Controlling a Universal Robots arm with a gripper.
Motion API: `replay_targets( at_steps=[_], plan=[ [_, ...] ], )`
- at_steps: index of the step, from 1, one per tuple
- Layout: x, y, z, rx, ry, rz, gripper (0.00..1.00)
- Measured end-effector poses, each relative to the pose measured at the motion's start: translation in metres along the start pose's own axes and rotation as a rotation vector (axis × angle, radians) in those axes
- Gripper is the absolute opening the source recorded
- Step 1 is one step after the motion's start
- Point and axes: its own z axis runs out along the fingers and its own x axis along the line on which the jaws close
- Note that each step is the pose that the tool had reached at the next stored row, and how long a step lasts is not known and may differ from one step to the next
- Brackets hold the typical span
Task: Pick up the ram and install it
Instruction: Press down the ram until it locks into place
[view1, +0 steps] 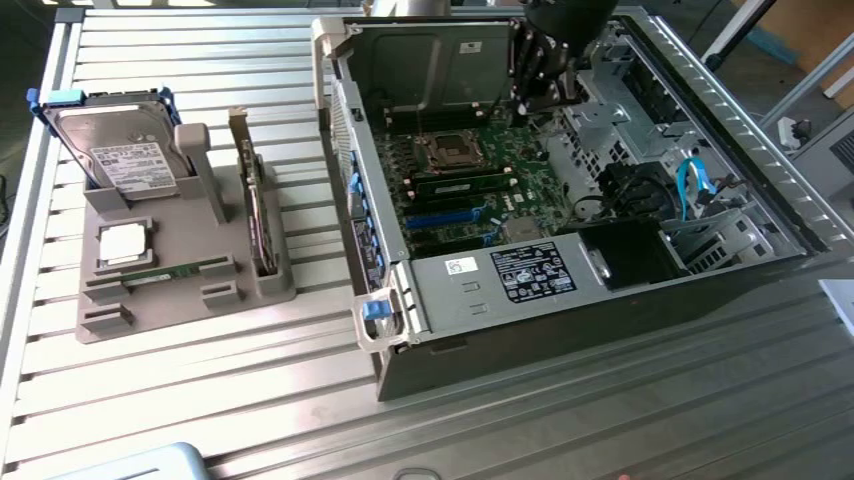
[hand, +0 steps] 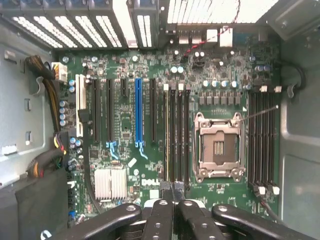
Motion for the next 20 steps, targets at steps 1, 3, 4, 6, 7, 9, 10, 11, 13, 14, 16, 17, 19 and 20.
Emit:
replay_targets(
  at_steps=[1,3,4,6,7,9,10,11,13,14,16,17,19,20],
  plan=[
    [0.0,-0.0031,0.0,0.0,0.0001,0.0,0.1],
    [0.0,-0.0113,-0.0002,0.0,0.0004,0.0,0.1],
    [0.0,-0.018,-0.0002,0.0,0.0004,0.0,0.1],
    [0.0,-0.0326,-0.0004,-0.0007,0.0004,0.0,0.1],
    [0.0,-0.0389,-0.0005,-0.001,0.0004,0.0,0.1],
    [-0.001,-0.043,-0.0006,-0.0012,0.0004,0.0,0.1],
    [-0.001,-0.043,-0.0006,-0.0012,0.0004,0.0,0.1],
    [-0.001,-0.043,-0.0006,-0.0012,0.0005,0.0,0.1],
    [0.0,-0.0429,-0.0006,-0.0012,0.0004,0.0,0.1],
    [0.0,-0.0424,-0.0006,-0.001,0.0005,0.0,0.1],
    [0.0,-0.0368,-0.0002,0.0037,0.0004,0.0,0.1],
    [0.0,-0.0292,0.0002,0.0121,0.0003,0.0,0.1],
    [0.0,-0.0259,0.0003,0.0163,0.0004,0.0,0.1],
    [0.0,-0.0259,0.0003,0.0163,0.0002,0.0,0.1]
  ],
)
